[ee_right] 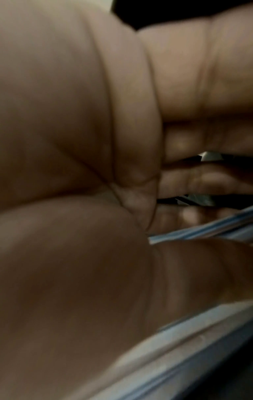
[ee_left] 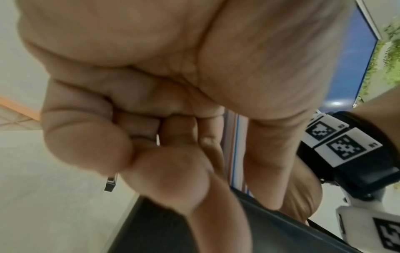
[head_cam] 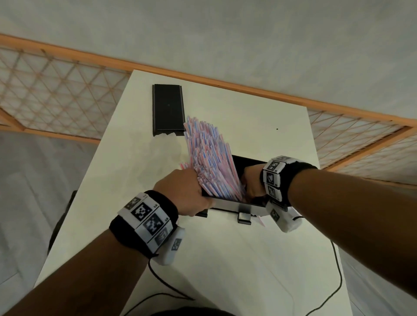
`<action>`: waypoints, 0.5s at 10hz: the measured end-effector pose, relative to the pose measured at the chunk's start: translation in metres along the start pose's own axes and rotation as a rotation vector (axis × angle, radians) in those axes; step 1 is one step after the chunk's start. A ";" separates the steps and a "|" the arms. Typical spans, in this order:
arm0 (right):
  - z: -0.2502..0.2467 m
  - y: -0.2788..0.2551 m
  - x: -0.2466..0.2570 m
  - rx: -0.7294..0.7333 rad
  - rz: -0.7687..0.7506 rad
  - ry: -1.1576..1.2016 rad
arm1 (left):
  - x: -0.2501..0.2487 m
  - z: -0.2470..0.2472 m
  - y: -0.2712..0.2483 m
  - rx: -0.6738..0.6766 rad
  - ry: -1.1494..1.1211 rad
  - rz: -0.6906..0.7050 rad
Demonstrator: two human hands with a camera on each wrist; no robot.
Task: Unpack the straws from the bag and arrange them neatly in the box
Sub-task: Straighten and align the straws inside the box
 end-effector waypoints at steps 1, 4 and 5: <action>0.005 0.004 0.001 0.005 -0.036 0.009 | -0.004 -0.001 0.001 -0.007 0.022 0.020; -0.041 -0.021 0.008 -0.059 -0.066 0.081 | 0.002 -0.001 0.001 -0.009 -0.005 -0.010; -0.071 -0.035 0.005 -0.134 -0.088 0.088 | 0.004 0.000 0.000 0.001 0.011 -0.027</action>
Point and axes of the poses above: each hand's wrist, its own y-axis towards the middle knuckle, its own z-axis out of the palm, x = y × z, the point moved 10 cm from there along y, towards the middle knuckle, and after that the axes turned 1 degree about -y, right-handed, at the moved point
